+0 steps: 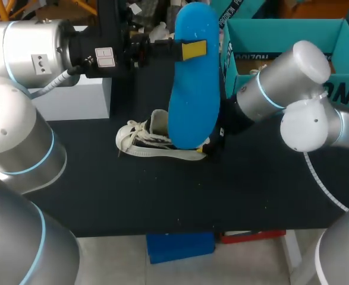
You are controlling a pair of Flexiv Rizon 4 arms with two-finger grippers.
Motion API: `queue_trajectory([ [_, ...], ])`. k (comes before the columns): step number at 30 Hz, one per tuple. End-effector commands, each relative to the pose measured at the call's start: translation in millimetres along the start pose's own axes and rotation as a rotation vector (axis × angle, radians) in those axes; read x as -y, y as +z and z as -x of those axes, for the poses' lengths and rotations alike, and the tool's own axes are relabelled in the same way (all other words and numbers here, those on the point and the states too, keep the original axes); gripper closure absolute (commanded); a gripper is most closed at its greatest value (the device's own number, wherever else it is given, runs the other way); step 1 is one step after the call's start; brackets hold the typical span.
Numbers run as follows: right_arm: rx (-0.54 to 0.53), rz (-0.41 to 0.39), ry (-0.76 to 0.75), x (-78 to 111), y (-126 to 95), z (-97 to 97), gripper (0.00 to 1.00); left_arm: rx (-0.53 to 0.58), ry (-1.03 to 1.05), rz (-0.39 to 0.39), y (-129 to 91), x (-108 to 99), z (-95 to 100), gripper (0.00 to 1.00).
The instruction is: Take the shoe out of the shoebox, open the shoe tongue, remove and reinsert the insole, then place the shoe into the shoebox
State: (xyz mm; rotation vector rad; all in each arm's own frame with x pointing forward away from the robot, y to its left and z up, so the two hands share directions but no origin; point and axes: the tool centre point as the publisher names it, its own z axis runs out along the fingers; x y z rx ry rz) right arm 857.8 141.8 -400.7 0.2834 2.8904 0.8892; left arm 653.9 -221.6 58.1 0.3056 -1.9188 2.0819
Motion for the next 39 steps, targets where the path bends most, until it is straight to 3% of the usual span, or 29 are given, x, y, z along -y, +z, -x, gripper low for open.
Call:
queue_trajectory([
  [1,0.010,0.150,0.001,6.1,3,-3.5,0.00,0.004,-0.001,0.000,1,-2,-1.0,1.00],
  [15,0.016,0.330,0.036,9.7,10,-4.0,0.00,0.004,-0.001,0.000,1,-2,-1.0,1.00],
  [27,0.009,0.406,0.034,10.6,6,-4.0,0.00,0.004,-0.001,0.000,1,-2,-1.0,1.00],
  [29,0.007,0.372,0.026,10.3,4,-3.7,0.00,0.004,-0.001,0.000,1,-2,-1.0,1.00],
  [39,0.001,-0.119,-0.003,-1.3,-12,2.1,0.00,0.004,-0.001,0.000,1,-2,-1.0,1.00],
])
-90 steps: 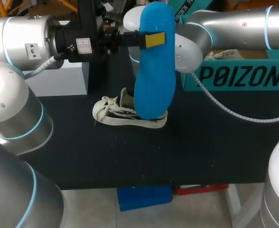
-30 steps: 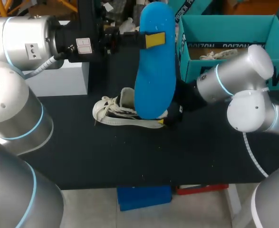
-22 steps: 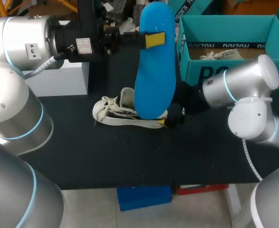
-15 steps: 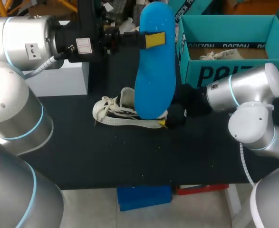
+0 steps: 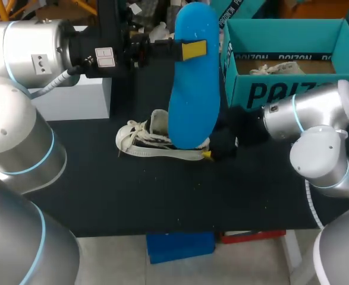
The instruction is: Take the shoe out of the shoebox, open the shoe tongue, remove and reinsert the insole, then place the shoe into the shoebox
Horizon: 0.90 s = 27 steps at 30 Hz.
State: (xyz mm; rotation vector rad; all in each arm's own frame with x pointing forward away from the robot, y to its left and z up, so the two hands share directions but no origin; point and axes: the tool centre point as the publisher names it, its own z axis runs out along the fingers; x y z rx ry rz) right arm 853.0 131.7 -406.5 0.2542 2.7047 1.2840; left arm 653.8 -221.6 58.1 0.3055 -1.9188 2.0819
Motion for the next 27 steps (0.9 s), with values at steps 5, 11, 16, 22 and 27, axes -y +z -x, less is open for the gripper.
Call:
queue_trajectory([
  [5,-0.006,-0.598,-0.029,-28.8,-6,10.6,0.00,0.004,-0.001,0.000,1,-2,-0.9,1.00],
  [11,-0.011,-0.792,-0.071,-42.0,2,15.9,0.00,0.004,-0.001,0.000,1,-2,-0.9,1.00],
  [16,-0.019,-0.914,-0.106,-49.6,9,18.8,0.00,0.004,-0.001,0.000,1,-2,-0.9,1.00],
  [22,-0.018,-1.040,-0.139,-62.7,19,19.4,0.00,0.004,-0.001,0.000,1,-2,-0.9,1.00],
  [27,-0.023,-1.096,-0.158,-70.1,28,21.2,0.00,0.004,-0.001,0.000,1,-2,-0.9,1.00],
])
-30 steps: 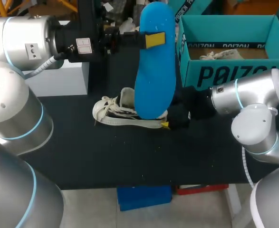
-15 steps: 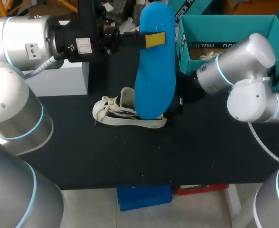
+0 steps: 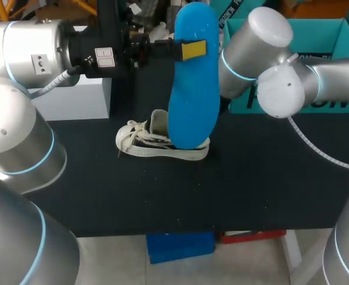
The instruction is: Take the shoe out of the shoebox, open the shoe tongue, remove and reinsert the insole, then place the shoe into the shoebox
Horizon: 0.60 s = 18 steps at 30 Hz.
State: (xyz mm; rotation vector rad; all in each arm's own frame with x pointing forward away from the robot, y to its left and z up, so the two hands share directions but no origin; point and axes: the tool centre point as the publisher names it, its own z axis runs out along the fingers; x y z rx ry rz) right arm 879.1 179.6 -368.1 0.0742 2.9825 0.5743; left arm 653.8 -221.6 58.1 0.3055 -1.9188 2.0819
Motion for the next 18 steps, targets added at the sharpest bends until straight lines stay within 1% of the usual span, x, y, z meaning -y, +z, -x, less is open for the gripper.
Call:
queue_trajectory([
  [1,-0.017,-0.605,-0.006,-13.4,6,6.2,0.00,0.004,-0.001,0.000,1,-2,-0.9,1.00],
  [4,-0.025,-0.616,-0.009,-16.6,11,8.3,0.00,0.004,-0.001,0.000,1,-2,-0.9,1.00],
  [9,-0.039,-0.612,-0.014,-21.7,19,12.9,0.00,0.004,-0.001,0.000,1,-2,-0.9,1.00],
  [14,-0.048,-0.601,0.004,-23.5,25,17.1,0.06,0.004,-0.001,0.000,1,-2,-0.9,1.00],
  [16,-0.048,-0.589,0.012,-22.9,27,18.5,0.11,0.004,-0.001,0.000,1,-2,-0.9,1.00],
  [18,-0.054,-0.586,0.015,-22.0,29,19.0,0.12,0.004,-0.001,0.000,1,-2,-0.9,1.00],
])
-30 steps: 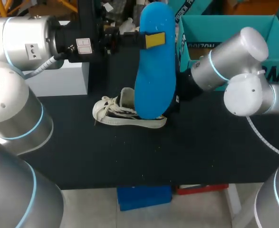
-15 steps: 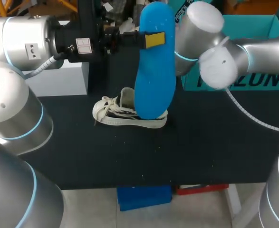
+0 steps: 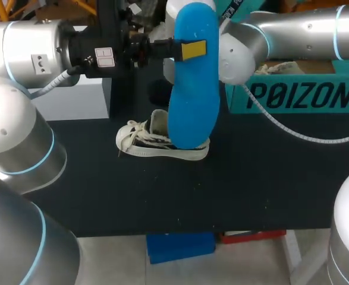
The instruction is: Take the shoe out of the shoebox, open the shoe tongue, remove and reinsert the insole, then place the shoe into the shoebox
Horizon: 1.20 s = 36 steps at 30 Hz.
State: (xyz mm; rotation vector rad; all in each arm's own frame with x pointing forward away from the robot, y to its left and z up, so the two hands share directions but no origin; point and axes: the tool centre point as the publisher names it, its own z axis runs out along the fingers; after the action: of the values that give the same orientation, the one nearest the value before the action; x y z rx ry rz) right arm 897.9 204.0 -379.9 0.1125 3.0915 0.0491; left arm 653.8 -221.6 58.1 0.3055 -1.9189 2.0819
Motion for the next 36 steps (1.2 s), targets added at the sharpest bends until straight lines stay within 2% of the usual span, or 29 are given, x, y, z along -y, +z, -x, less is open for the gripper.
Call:
queue_trajectory([
  [1,-0.014,-0.230,0.006,-5.5,7,3.5,0.14,0.004,-0.001,0.000,1,-2,-0.9,1.00],
  [3,-0.019,-0.216,0.010,-5.0,10,3.9,0.19,0.004,-0.001,0.000,1,-2,-0.9,1.00],
  [5,-0.025,-0.188,0.018,-4.5,12,4.2,0.38,0.004,-0.001,0.000,1,-2,-0.9,1.00],
  [7,-0.028,-0.168,0.023,-4.1,13,4.7,0.40,0.004,-0.001,0.000,1,-2,-0.9,1.00],
  [10,-0.036,-0.140,0.029,-3.3,16,6.1,0.51,0.004,-0.001,0.000,1,-2,-0.9,1.00],
  [16,-0.041,-0.112,0.032,-3.9,19,7.0,0.56,0.004,-0.001,0.000,1,-2,-0.9,1.00],
  [18,-0.045,-0.104,0.032,-4.8,21,7.2,0.60,0.004,-0.001,0.000,1,-2,-0.9,1.00],
  [20,-0.046,-0.098,0.031,-5.5,22,7.4,0.77,0.004,-0.001,0.000,1,-2,-0.9,1.00],
  [21,-0.048,-0.090,0.030,-5.8,23,7.5,0.95,0.004,-0.001,0.000,1,-2,-0.9,1.00],
  [22,-0.054,-0.081,0.025,-6.5,23,7.4,1.00,0.004,-0.001,0.000,1,-2,-0.9,1.00],
  [24,-0.069,-0.060,0.020,-8.0,24,6.8,1.00,0.004,-0.001,0.000,1,-2,-0.9,1.00],
  [36,-0.069,-0.060,0.020,-8.0,24,6.8,1.00,0.004,-0.001,0.000,1,-2,-0.9,1.00],
])
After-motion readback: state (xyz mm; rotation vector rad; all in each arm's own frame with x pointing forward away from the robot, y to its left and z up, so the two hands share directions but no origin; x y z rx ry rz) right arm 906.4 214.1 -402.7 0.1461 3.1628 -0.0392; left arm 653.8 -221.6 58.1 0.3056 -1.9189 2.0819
